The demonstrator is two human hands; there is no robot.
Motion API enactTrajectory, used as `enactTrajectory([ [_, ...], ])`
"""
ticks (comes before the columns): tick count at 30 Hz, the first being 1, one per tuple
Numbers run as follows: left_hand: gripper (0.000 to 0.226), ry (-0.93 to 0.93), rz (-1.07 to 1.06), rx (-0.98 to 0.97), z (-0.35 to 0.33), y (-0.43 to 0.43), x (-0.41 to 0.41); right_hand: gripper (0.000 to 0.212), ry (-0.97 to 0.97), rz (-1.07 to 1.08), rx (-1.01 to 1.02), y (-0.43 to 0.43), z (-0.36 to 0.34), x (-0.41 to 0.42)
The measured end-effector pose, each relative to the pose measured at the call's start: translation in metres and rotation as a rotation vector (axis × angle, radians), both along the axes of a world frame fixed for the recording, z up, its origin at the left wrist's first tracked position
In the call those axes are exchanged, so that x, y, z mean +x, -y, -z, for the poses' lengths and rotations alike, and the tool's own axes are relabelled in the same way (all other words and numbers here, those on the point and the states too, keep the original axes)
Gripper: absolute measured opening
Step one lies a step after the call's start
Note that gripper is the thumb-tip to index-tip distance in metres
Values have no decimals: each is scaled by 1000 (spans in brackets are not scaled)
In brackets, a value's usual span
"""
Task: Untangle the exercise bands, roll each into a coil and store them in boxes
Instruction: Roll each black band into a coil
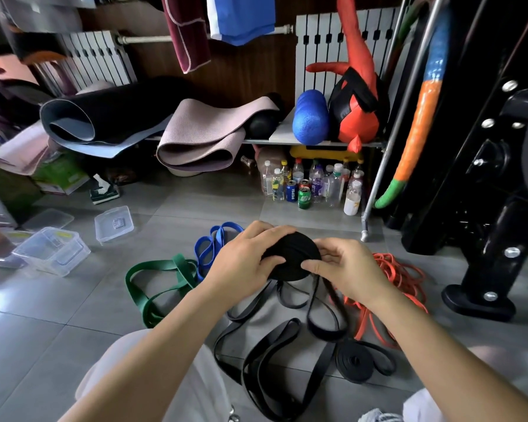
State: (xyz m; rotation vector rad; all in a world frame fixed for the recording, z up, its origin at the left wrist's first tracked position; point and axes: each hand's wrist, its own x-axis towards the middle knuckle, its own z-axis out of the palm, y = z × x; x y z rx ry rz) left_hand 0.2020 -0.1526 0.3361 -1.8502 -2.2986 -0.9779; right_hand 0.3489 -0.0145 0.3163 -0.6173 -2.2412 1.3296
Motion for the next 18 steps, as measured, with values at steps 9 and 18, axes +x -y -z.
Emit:
enactTrajectory([
  [9, 53, 22, -39, -61, 0, -3, -1, 40, -77, -13, -71, -7, -5, 0],
  [18, 57, 29, -59, -74, 2, -6, -2, 37, -93, 22, -112, -13, -5, 1],
])
